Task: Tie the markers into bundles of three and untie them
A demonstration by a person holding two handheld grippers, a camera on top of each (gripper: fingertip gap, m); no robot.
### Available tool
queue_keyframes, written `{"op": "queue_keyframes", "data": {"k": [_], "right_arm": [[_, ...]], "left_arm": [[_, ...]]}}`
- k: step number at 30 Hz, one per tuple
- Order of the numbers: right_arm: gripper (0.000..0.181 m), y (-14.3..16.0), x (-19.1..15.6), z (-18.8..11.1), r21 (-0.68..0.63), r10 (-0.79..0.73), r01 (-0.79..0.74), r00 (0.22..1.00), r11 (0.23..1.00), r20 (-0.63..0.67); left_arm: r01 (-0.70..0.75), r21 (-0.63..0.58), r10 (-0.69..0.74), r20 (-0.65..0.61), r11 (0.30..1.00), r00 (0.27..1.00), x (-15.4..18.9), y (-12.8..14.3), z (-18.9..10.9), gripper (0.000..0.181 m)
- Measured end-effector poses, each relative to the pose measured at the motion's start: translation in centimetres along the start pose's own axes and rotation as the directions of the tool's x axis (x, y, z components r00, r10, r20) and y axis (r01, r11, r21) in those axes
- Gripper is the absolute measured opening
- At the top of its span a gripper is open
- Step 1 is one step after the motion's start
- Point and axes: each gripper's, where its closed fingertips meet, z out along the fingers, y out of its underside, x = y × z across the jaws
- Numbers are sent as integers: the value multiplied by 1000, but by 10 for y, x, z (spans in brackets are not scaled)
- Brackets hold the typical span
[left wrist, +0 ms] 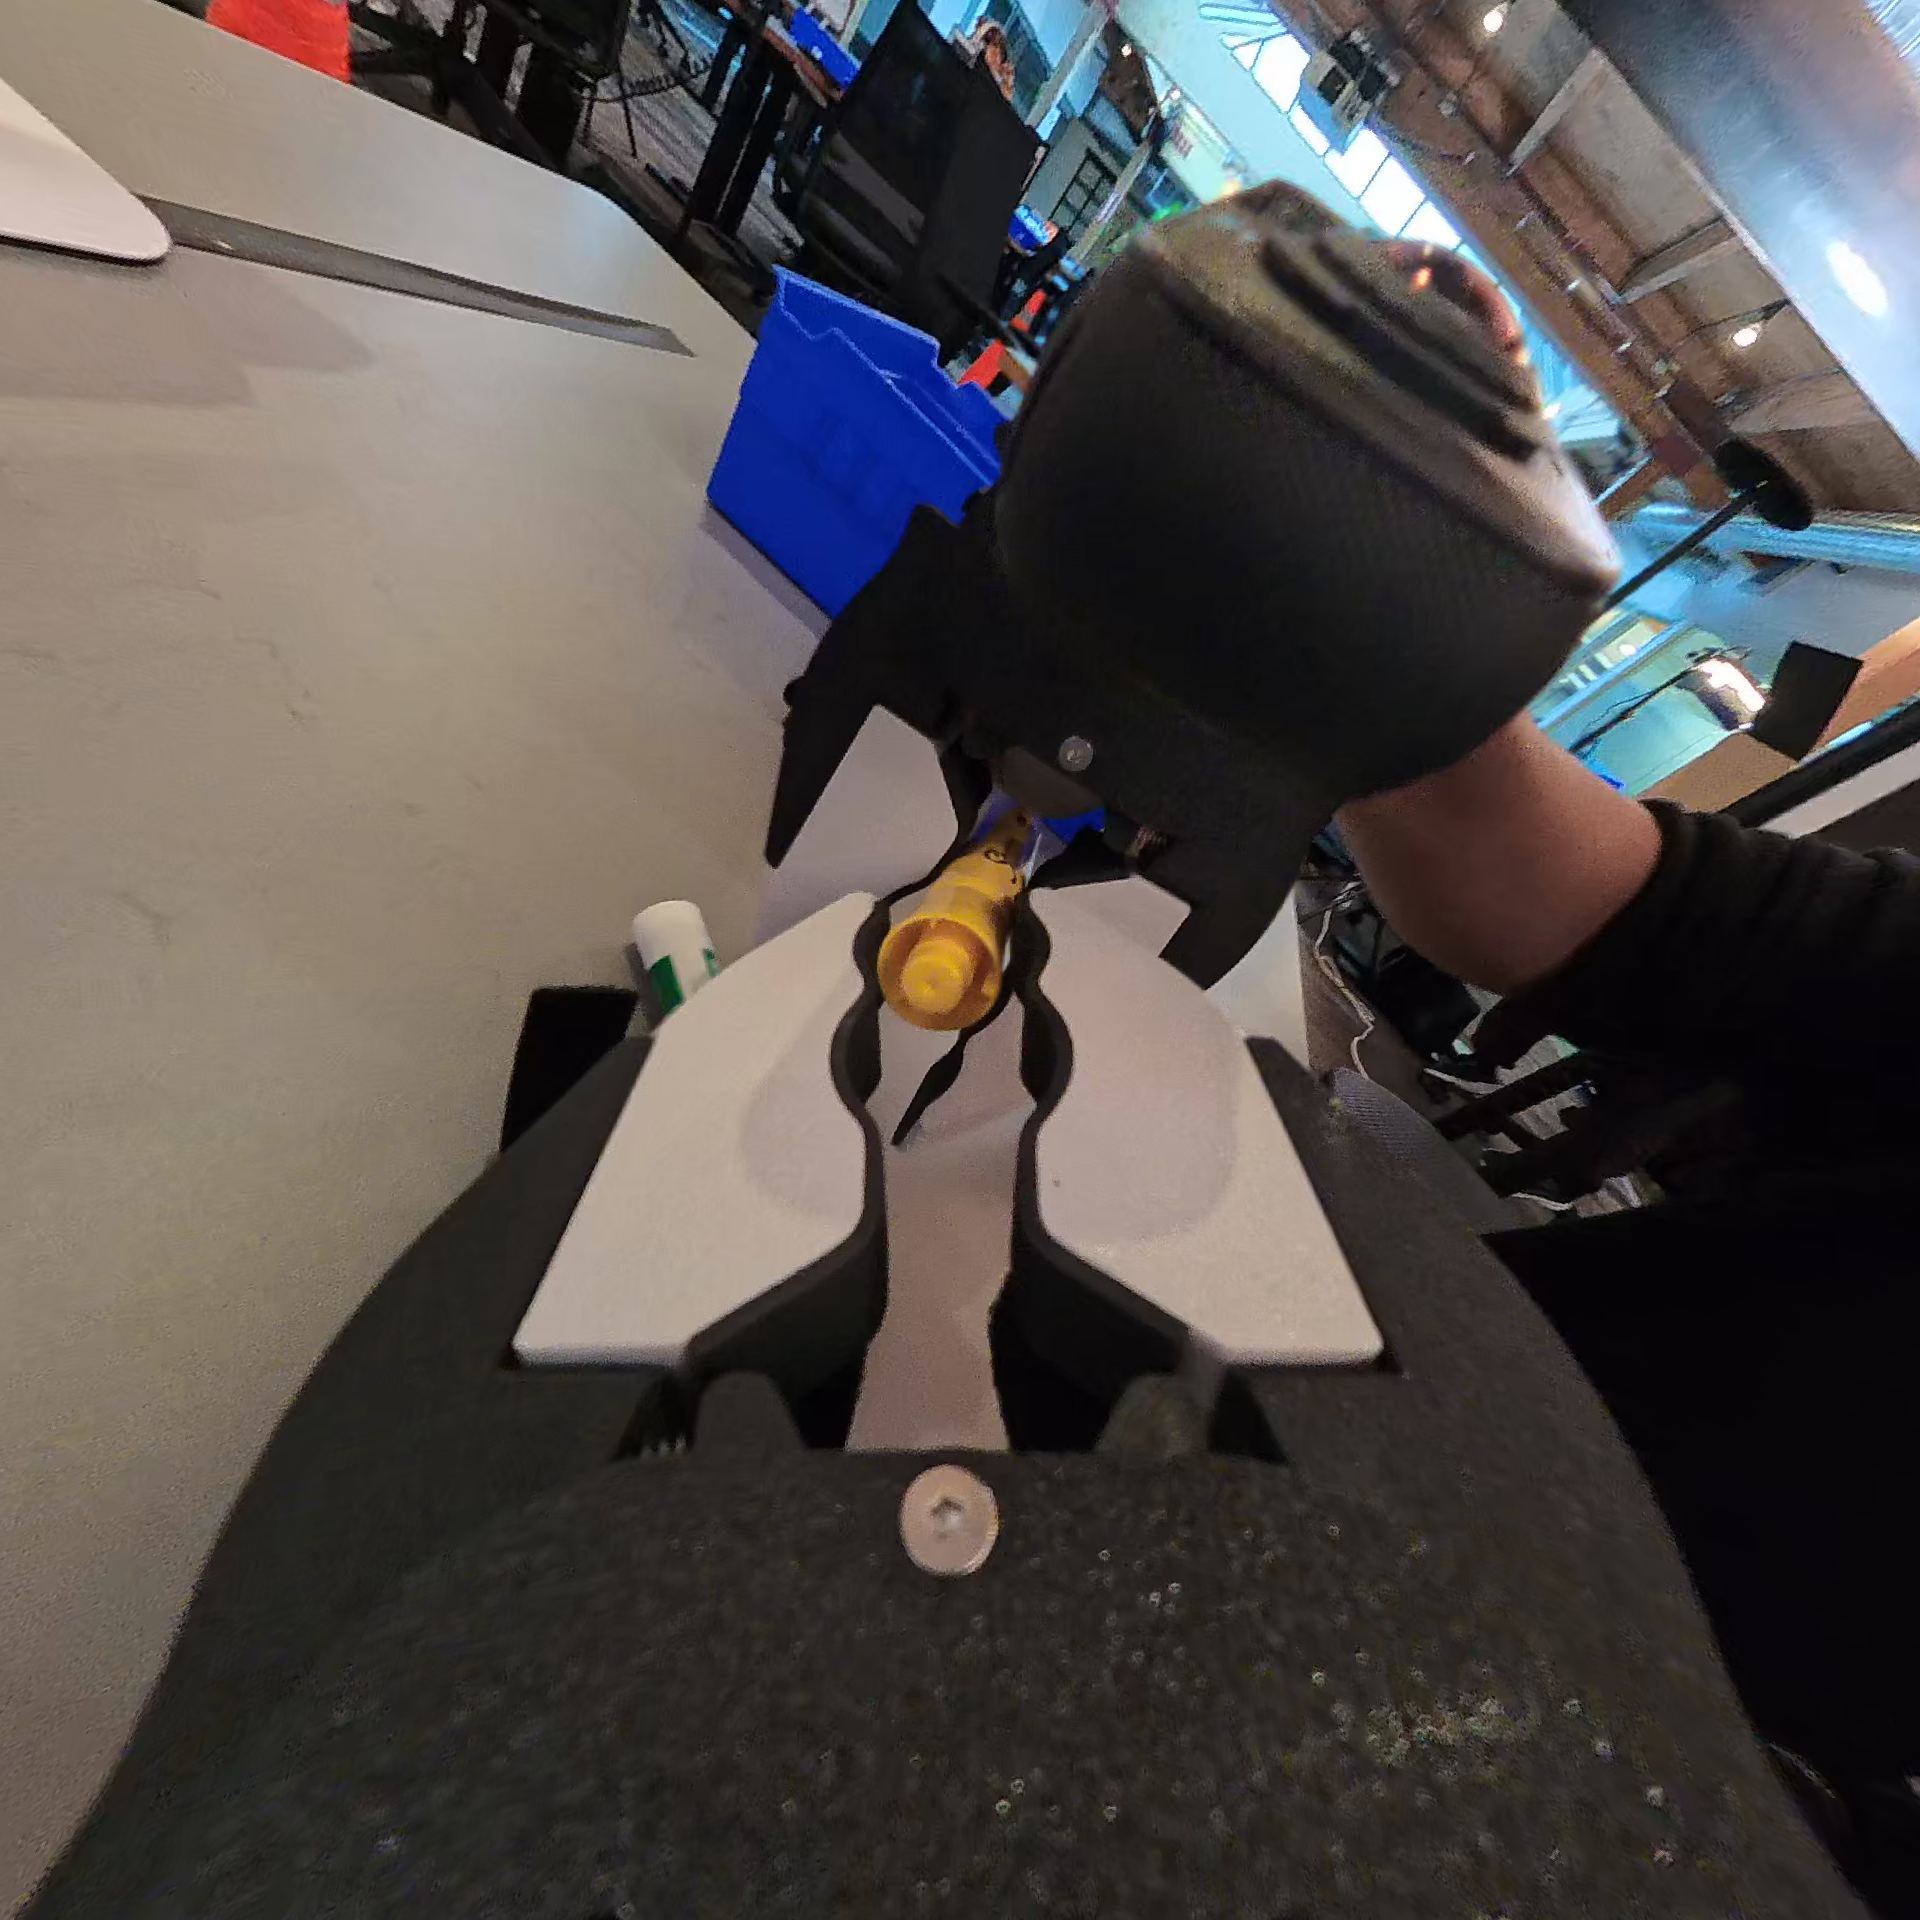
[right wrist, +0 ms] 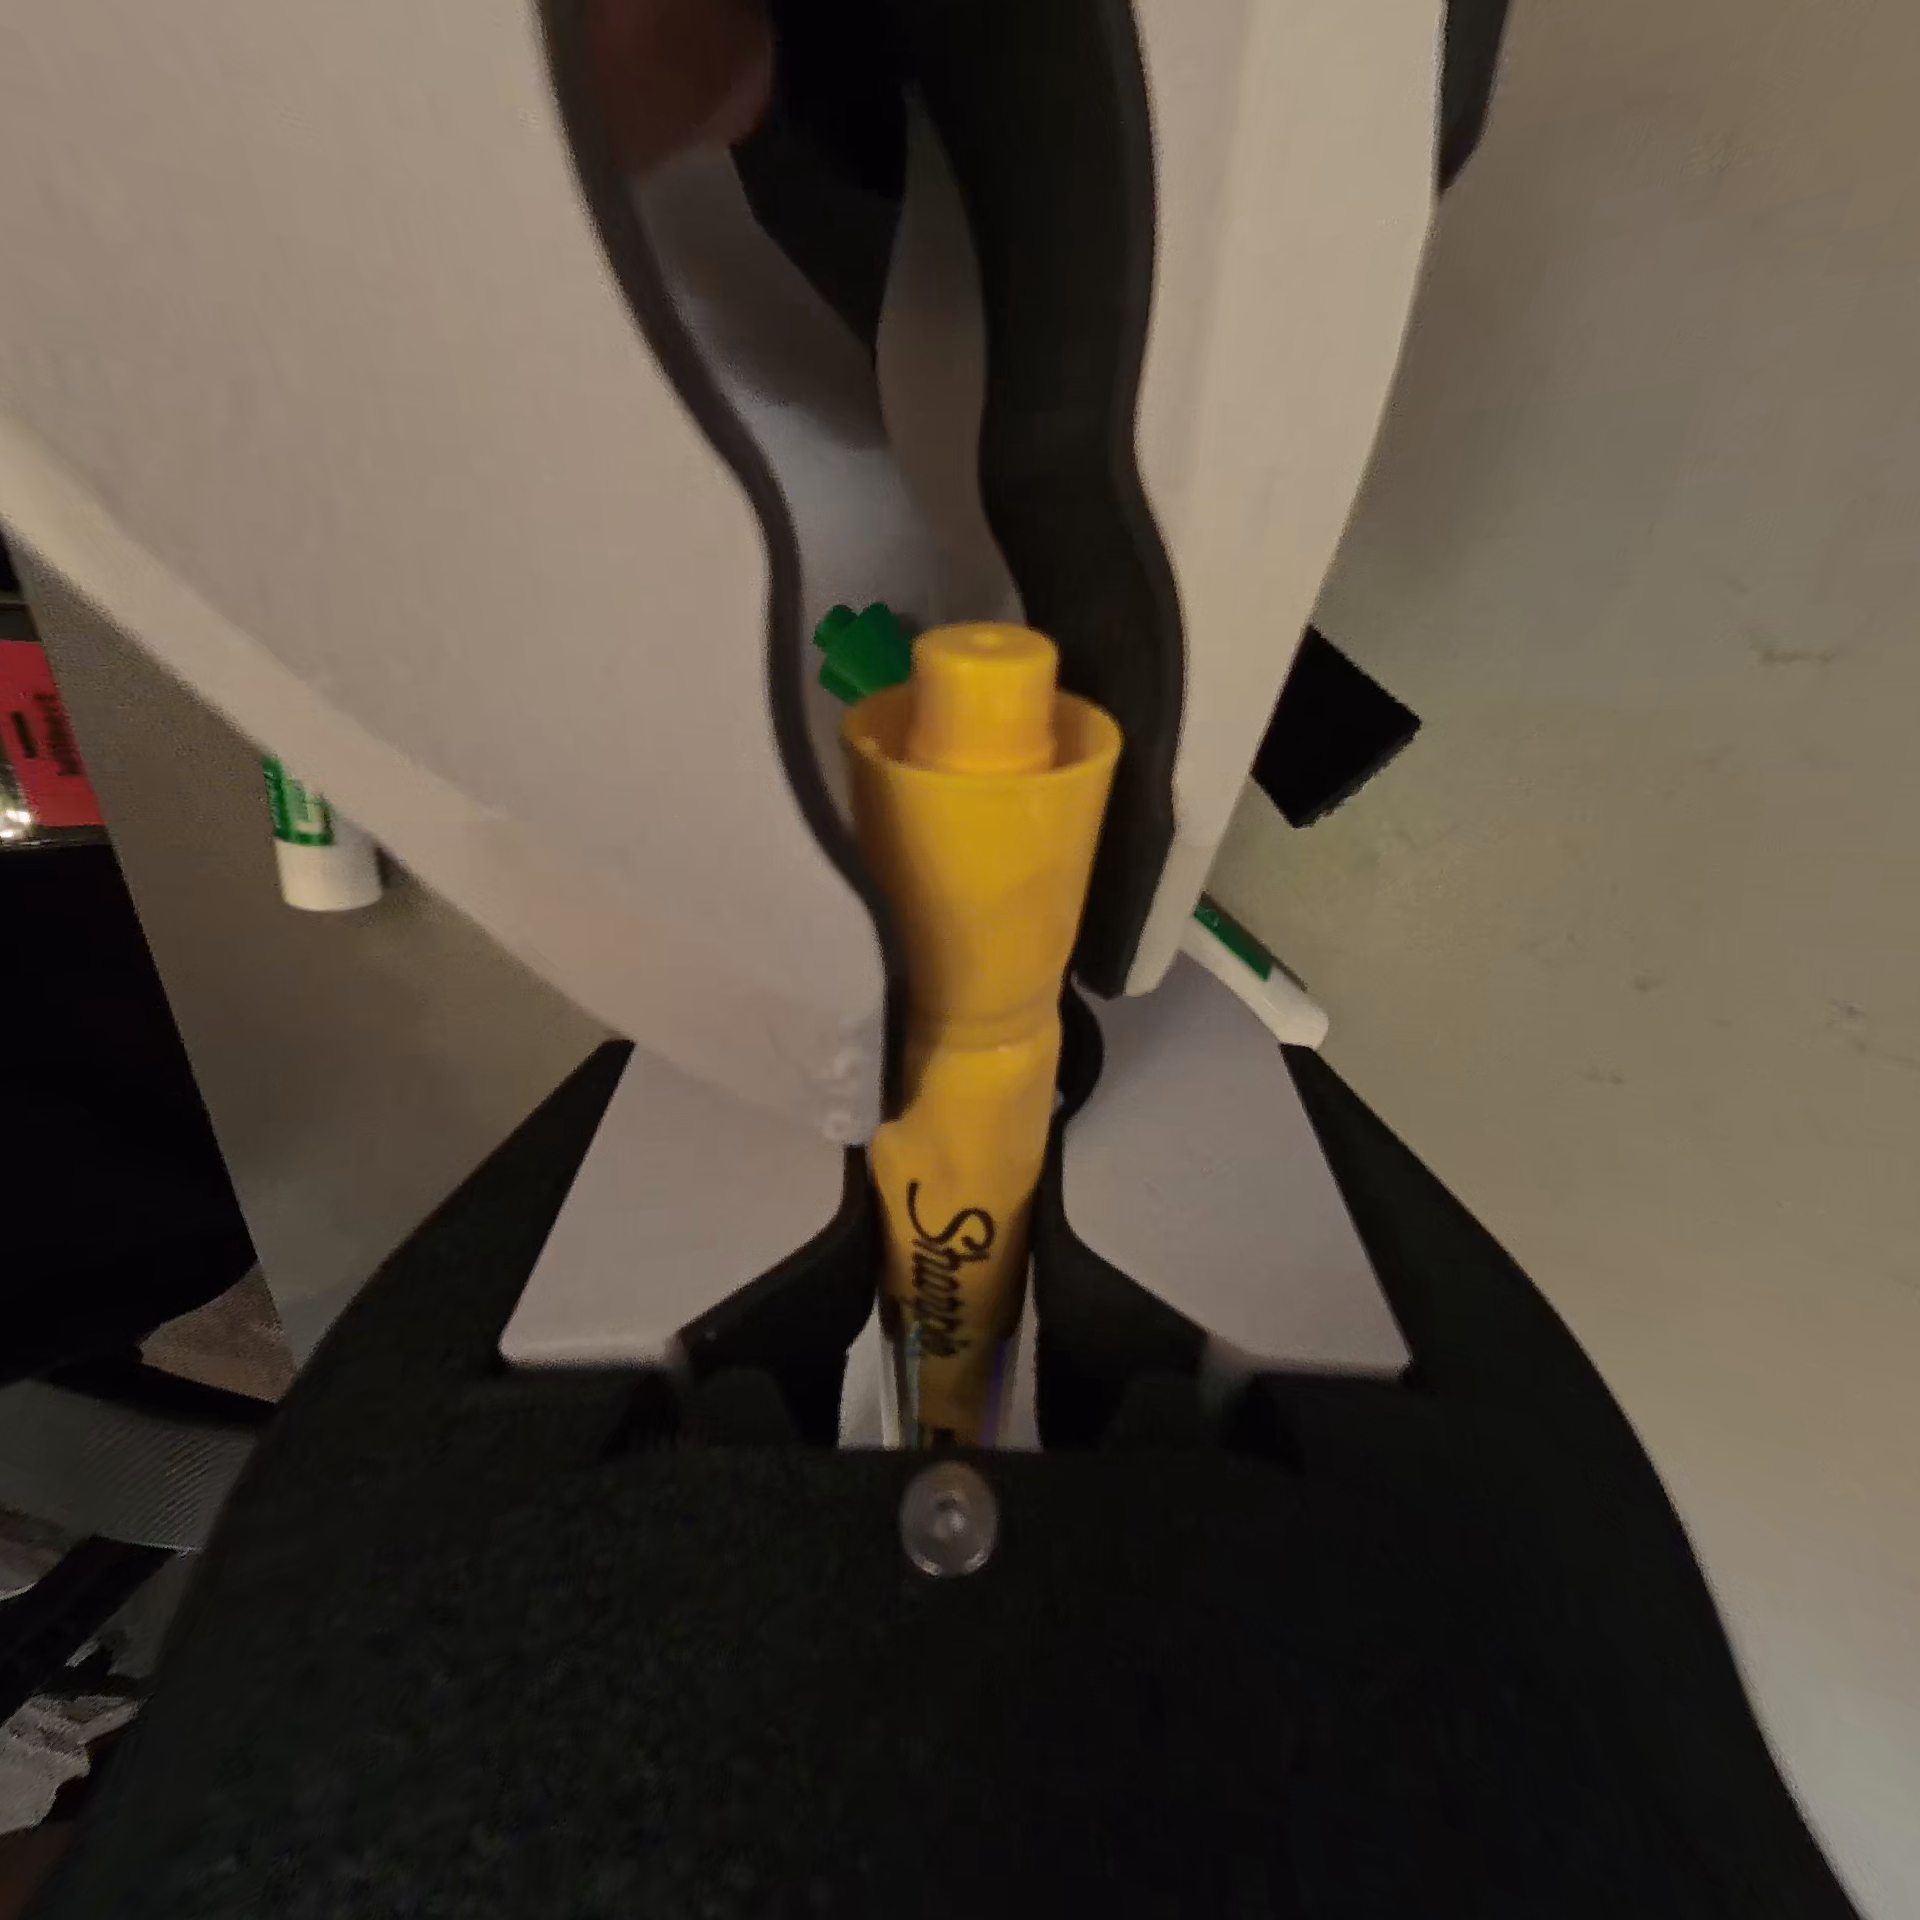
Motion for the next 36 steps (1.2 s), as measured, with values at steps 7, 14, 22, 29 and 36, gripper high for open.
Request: {"op": "queue_keyframes", "data": {"k": [7,14,22,29,36], "right_arm": [[29,15,20,-11,-25,5,-6,998,1000,-63],[46,67,46,-47,60,198,-189,955,980,-220],[60,93,-10,-46,267,304,-236,918,935,-254],[57,97,-43,-40,439,394,-310,912,843,-111],[57,97,-65,-44,500,407,-320,910,805,-72]], "left_arm": [[-23,-27,22,-28,999,999,-5,-11,3,19],[47,9,-47,7,999,999,-41,-43,-5,19],[142,-59,-135,111,988,985,-110,-42,17,19],[284,-150,-272,97,947,957,-117,-19,24,19],[239,-177,-223,106,955,969,-92,-11,8,25]]}}
